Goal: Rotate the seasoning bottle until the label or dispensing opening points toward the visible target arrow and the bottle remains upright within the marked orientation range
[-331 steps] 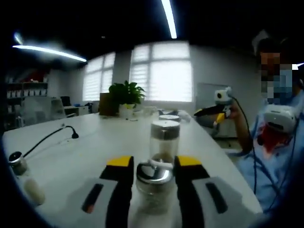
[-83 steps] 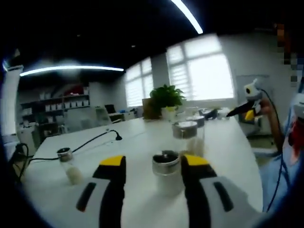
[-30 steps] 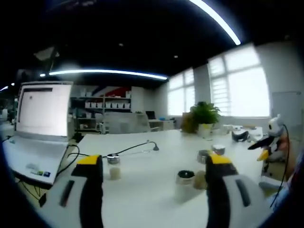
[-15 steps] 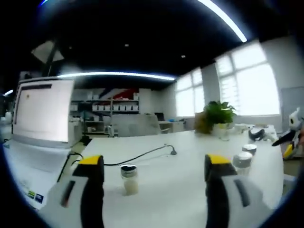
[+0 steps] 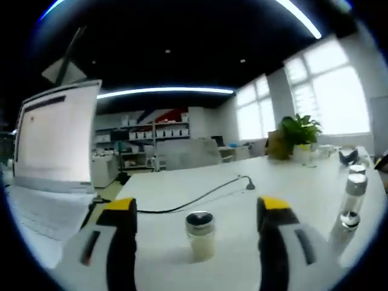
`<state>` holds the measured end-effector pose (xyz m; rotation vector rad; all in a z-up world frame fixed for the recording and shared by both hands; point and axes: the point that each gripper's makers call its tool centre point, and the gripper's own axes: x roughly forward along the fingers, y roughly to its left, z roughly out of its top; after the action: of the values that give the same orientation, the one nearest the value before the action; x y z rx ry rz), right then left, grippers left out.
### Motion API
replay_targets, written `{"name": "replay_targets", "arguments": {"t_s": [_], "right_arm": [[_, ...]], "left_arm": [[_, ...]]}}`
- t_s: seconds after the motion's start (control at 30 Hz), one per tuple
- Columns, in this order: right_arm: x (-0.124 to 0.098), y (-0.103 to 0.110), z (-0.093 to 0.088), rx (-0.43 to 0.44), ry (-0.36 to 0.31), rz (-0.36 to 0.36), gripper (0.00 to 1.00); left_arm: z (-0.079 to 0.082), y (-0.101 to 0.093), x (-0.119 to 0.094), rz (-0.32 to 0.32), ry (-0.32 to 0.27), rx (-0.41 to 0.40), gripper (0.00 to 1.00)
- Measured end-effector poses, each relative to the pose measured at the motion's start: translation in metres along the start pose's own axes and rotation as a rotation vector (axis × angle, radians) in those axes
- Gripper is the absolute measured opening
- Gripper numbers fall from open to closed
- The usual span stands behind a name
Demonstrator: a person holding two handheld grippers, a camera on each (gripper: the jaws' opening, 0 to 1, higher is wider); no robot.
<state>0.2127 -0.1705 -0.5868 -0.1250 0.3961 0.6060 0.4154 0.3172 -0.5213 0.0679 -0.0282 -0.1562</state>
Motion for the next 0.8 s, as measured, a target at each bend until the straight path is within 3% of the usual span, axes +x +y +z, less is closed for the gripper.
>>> {"name": "replay_targets", "arguments": {"t_s": [0.03, 0.2, 0.4, 0.53, 0.8], "right_arm": [[0.0, -0.001, 0.0, 0.002, 0.0, -0.001, 0.83], [0.001, -0.001, -0.002, 0.004, 0.007, 0.0, 0.83], [0.002, 0.001, -0.002, 0.004, 0.009, 0.002, 0.83], [0.002, 0.0, -0.002, 0.002, 0.011, 0.0, 0.83], [0.0, 0.0, -0.003, -0.003, 0.013, -0.004, 0.83]], "left_arm": [[0.002, 0.005, 0.003, 0.012, -0.026, 0.0, 0.82], [-0.011, 0.012, 0.021, 0.012, -0.008, -0.022, 0.8], [-0.029, -0.002, 0.036, -0.03, 0.034, 0.033, 0.77], [-0.032, -0.012, 0.041, -0.059, 0.013, 0.016, 0.71], [-0.046, -0.018, 0.052, -0.051, 0.05, 0.041, 0.65]]}}
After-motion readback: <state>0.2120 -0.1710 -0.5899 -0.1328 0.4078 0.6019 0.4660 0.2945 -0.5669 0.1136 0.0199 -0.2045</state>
